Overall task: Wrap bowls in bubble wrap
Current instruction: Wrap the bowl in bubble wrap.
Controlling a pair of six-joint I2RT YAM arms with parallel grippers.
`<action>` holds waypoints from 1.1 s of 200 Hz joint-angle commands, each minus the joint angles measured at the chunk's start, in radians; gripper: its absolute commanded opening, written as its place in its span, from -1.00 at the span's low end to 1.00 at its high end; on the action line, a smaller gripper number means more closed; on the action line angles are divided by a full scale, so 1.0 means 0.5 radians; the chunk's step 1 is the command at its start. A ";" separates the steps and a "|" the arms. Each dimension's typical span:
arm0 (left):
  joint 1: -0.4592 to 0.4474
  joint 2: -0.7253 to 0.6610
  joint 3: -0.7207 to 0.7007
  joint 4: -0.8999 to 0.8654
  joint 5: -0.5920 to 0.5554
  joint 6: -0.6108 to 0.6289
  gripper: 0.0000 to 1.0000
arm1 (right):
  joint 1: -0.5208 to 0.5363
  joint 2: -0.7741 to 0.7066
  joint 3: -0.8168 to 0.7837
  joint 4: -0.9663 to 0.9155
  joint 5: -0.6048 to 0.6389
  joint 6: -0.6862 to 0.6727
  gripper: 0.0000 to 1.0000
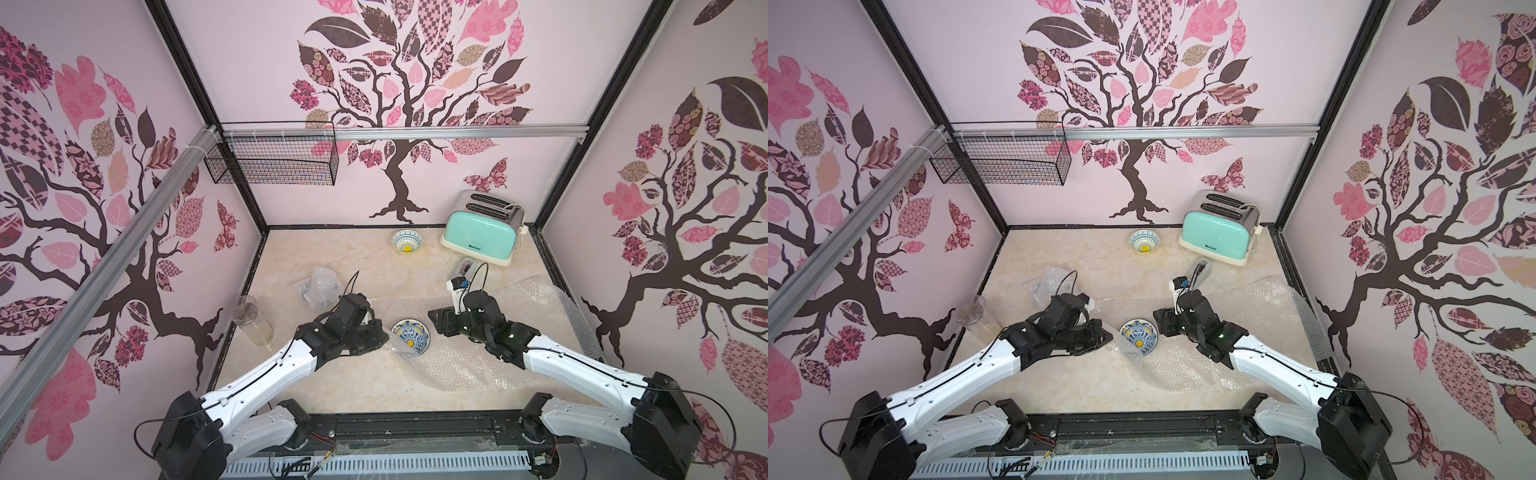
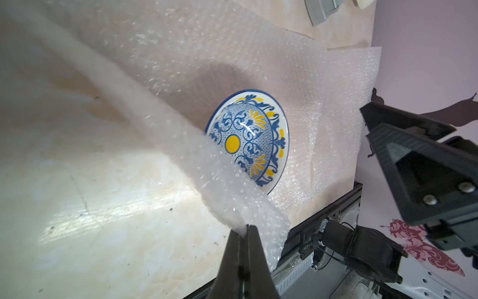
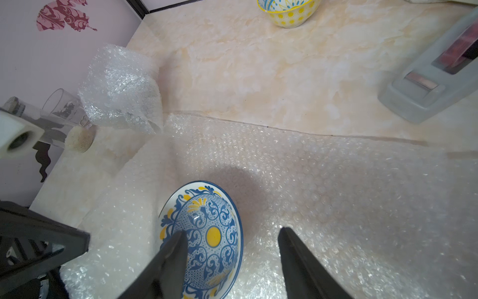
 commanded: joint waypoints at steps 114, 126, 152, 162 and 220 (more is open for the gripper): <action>0.048 0.973 0.575 0.225 0.249 0.325 -1.00 | 0.018 -0.053 -0.244 0.224 -0.388 -0.221 0.70; 0.049 1.007 0.588 0.244 0.264 0.324 -1.00 | 0.029 0.034 -0.207 0.204 -0.402 -0.221 0.72; 0.054 1.060 0.632 0.260 0.288 0.318 -1.00 | 0.054 0.169 -0.191 0.263 -0.426 -0.233 0.75; 0.049 1.078 0.646 0.269 0.302 0.320 -1.00 | 0.058 0.220 -0.189 0.288 -0.432 -0.230 0.75; 0.031 1.144 0.675 0.288 0.350 0.328 -1.00 | 0.095 0.552 -0.058 0.375 -0.327 -0.182 0.68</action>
